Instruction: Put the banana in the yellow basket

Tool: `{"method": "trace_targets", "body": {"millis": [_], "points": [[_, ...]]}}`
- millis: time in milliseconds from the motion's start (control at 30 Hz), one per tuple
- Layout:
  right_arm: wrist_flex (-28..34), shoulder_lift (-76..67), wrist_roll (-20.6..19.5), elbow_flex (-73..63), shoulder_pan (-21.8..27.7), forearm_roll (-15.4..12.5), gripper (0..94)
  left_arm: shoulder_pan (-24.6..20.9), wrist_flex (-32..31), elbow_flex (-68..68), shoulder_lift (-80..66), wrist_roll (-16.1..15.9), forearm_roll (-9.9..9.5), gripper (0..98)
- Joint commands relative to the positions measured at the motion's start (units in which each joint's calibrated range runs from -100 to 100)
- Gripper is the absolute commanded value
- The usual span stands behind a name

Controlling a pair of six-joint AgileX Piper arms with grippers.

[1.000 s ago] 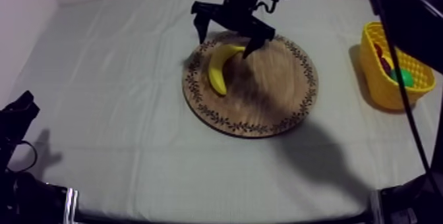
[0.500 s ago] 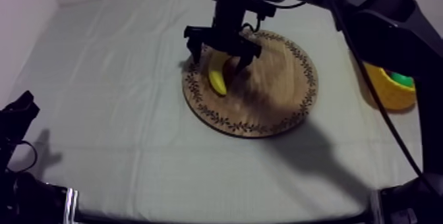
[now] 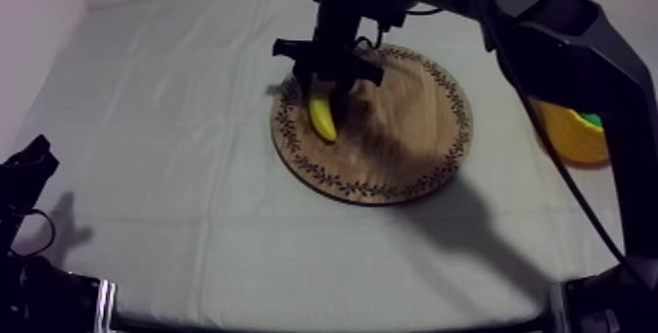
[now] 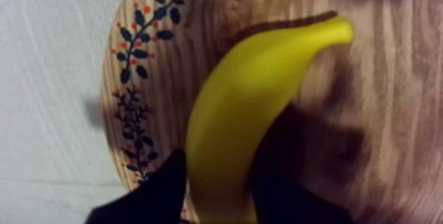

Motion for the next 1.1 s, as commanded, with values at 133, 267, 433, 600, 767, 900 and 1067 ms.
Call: {"method": "trace_targets", "body": {"millis": [133, 267, 433, 600, 767, 900, 1067], "points": [[-0.26, 0.1, 0.02, 0.21, -0.26, 0.43, 17.1, -0.02, 0.0, 0.03, 0.02, -0.01, -0.01, 0.1], [-0.28, -0.65, 0.17, 0.52, -0.15, 0.63, 15.4, -0.02, 0.0, 0.03, 0.02, -0.01, -0.01, 0.1], [-0.58, -4.64, 0.65, 2.15, -0.02, 1.07, 16.2, -0.02, 0.0, 0.03, 0.02, -0.01, -0.01, 0.1], [1.38, -10.42, 1.46, 2.79, -0.27, 1.36, 16.6, -0.02, 0.0, 0.03, 0.02, -0.01, -0.01, 0.1], [3.66, -16.36, 2.26, 4.62, -0.35, 1.06, 15.6, -0.02, 0.0, 0.03, 0.02, -0.01, -0.01, 0.1], [4.6, -20.99, 3.53, 5.21, -0.43, 1.57, 15.7, -0.02, 0.0, 0.03, 0.02, -0.01, -0.01, 0.1], [5.58, -25.9, 5.06, 3.63, -0.62, 3.31, 17.1, -0.02, 0.0, 0.03, 0.02, -0.01, -0.01, 0.1]]}}
